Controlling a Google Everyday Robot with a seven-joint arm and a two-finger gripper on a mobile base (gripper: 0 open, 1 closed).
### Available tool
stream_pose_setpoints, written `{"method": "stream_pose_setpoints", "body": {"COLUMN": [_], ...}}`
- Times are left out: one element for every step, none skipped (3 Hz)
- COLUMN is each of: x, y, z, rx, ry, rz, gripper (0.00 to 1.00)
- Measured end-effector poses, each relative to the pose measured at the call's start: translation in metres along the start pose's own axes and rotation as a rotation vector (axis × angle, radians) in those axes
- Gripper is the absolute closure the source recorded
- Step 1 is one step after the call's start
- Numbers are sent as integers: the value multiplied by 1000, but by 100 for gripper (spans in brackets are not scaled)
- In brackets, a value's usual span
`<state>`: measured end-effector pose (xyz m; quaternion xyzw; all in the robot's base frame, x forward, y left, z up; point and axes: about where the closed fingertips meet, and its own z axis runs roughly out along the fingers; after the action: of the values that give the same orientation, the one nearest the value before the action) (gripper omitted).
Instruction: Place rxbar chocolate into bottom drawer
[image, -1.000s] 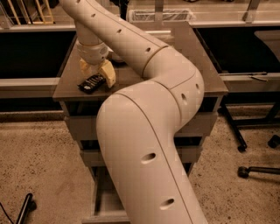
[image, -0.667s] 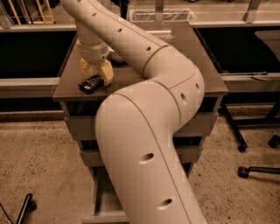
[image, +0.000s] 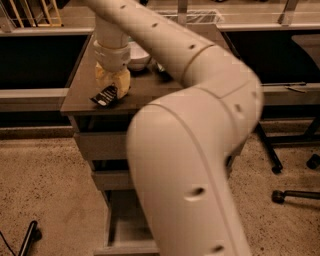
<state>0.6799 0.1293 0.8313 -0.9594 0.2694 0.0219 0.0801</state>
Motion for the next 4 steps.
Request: {"method": "stream_pose_setpoints", "body": {"x": [-38, -76, -78, -55], "y": [48, 95, 150, 186], "z": [-42, -73, -83, -62], "rx": [170, 329, 443, 457], "ry": [-160, -276, -270, -238], "rz": [-21, -39, 103, 212], "gripper": [97, 100, 100, 100]}}
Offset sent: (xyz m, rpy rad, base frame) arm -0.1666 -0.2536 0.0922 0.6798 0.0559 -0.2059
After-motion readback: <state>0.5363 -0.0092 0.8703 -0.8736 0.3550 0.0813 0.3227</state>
